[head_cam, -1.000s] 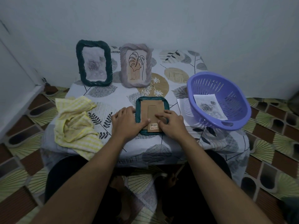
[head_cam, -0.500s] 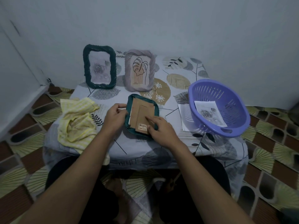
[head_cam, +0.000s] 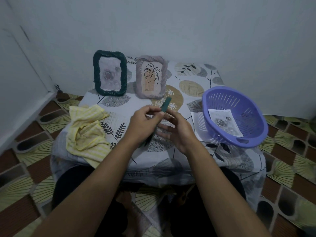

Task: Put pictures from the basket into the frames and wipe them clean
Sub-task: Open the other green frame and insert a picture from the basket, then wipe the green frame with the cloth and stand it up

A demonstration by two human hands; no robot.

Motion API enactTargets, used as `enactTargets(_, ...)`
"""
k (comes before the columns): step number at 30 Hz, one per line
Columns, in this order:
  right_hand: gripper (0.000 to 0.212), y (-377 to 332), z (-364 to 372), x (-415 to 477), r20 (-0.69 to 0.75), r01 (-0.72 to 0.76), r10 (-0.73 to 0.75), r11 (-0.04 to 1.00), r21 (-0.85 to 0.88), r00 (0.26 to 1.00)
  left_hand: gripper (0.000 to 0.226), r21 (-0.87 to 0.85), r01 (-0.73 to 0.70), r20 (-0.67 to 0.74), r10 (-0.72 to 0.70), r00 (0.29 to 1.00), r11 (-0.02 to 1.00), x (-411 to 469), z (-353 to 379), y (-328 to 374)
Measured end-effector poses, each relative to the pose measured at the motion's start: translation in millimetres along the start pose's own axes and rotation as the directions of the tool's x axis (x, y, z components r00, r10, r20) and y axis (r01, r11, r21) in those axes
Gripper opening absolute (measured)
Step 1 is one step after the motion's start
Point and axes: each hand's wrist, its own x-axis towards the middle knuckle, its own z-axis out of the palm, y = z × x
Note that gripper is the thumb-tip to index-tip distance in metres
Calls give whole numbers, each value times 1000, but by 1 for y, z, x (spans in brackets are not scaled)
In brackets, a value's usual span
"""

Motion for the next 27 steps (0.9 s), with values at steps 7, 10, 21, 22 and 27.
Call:
enactTargets(7, 27, 11, -9, 4, -115, 12, -15, 1000, -22, 993, 18, 281, 60, -41, -50, 998, 958, 9, 6, -41)
enactTargets(10, 24, 18, -10, 8, -157, 16, -20, 999, -31, 987, 30, 504, 141, -98, -105, 990, 852, 12, -2, -62)
enactTargets(21, 14, 39, 0, 24, -255, -23, -13, 990, -137, 967, 28, 584, 3, -14, 7, 1000, 811, 10, -29, -76)
enactTargets(22, 10, 40, 2, 25, -259, -23, -14, 990, -139, 966, 28, 583, -3, -8, 9, 1000, 812, 10, -35, -75)
enactTargets(27, 11, 48, 15, 29, -272, -7, -29, 992, -129, 962, 31, 810, 85, -212, 155, 965, 580, 10, -66, -70)
